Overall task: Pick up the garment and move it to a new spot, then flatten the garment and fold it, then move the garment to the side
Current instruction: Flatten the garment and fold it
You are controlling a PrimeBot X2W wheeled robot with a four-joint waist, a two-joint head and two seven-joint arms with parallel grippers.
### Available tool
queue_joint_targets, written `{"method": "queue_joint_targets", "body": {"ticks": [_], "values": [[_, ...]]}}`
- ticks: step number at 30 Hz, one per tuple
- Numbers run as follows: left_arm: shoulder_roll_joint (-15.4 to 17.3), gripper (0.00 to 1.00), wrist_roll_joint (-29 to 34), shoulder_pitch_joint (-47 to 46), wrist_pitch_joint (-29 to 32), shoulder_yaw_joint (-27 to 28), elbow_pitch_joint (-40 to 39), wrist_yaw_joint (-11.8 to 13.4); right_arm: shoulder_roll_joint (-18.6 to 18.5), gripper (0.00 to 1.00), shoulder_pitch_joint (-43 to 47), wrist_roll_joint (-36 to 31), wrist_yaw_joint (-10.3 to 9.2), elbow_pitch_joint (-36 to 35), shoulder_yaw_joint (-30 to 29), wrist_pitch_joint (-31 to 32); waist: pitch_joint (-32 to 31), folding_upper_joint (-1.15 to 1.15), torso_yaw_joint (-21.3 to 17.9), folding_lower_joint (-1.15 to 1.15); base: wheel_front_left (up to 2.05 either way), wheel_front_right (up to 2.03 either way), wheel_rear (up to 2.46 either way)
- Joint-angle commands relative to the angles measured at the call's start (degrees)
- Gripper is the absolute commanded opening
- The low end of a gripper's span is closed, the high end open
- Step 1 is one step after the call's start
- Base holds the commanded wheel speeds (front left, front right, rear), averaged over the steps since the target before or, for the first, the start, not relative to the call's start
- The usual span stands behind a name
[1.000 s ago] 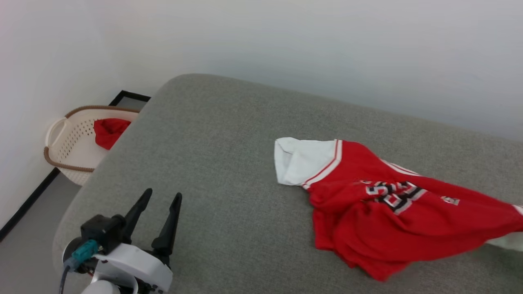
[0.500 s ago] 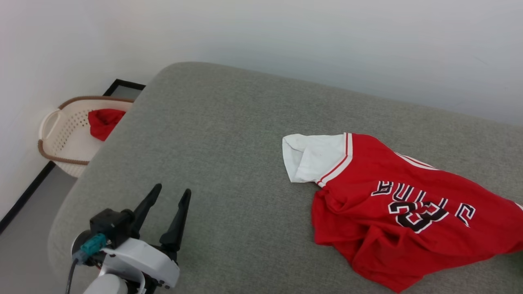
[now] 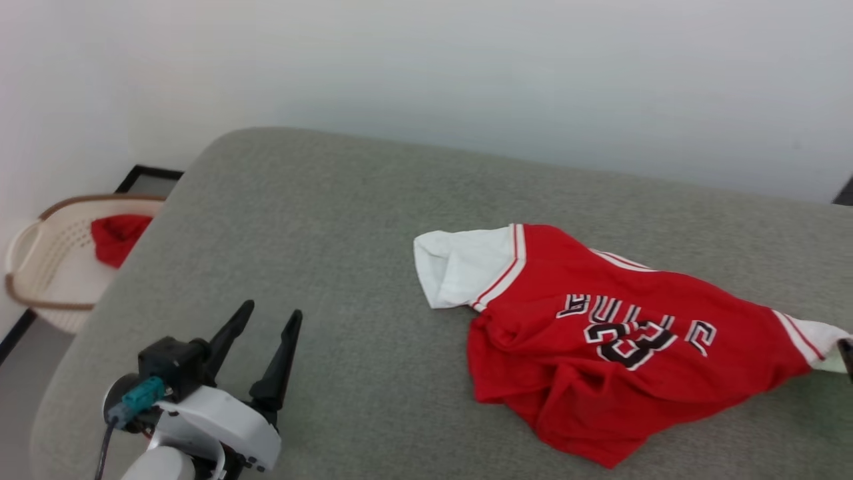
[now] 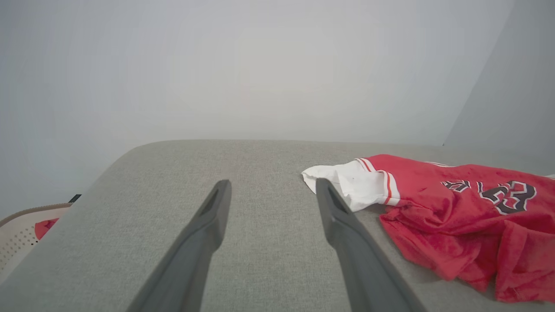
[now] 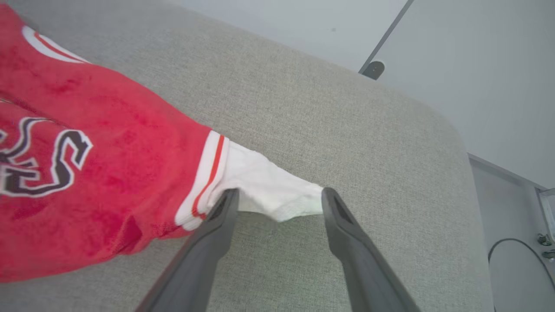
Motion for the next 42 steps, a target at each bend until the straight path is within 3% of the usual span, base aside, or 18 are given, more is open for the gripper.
{"method": "queue_joint_targets", "body": {"ticks": [1,8,16,27,35,42], "values": [[0.2,1.0,-0.2,0.6,0.0,0.1,-0.3,0.2,0.4,1.0,1.4,0.6,-0.06,-0.9,-0.3,-0.4,-1.5,0.0,-2.2,0.0,0.0,0.0,0.0],[1.0,1.0,-0.8,1.9,0.6,0.4,-2.3,1.1,4.6,1.0,8.1,-0.1,-0.06,-11.5,-3.3,-2.0,-2.3,0.0,-6.6,0.0,0.0,0.0,0.0],[1.7,1.0,-1.4,2.3,1.1,0.9,-3.3,1.7,12.6,1.0,16.6,-3.1,-0.05,-21.7,-8.0,-3.5,-3.0,0.0,-10.8,0.0,0.0,0.0,0.0],[3.3,1.0,-2.9,-0.5,4.5,1.1,-4.6,1.0,19.5,1.0,19.6,-6.2,-0.06,-28.7,-9.3,-6.2,-2.1,0.0,-15.3,0.0,0.0,0.0,0.0],[5.3,1.0,-5.9,-9.3,15.4,-0.1,-2.4,-1.2,21.3,1.0,18.2,-6.0,-0.06,-30.5,-8.6,-6.2,-0.1,0.0,-16.8,0.0,0.0,0.0,0.0],[6.6,1.0,-9.1,-21.0,27.8,-1.9,4.4,-2.9,22.1,1.0,15.9,-5.3,-0.06,-30.9,-7.1,-7.0,4.7,0.0,-19.7,0.0,0.0,0.0,0.0]]}}
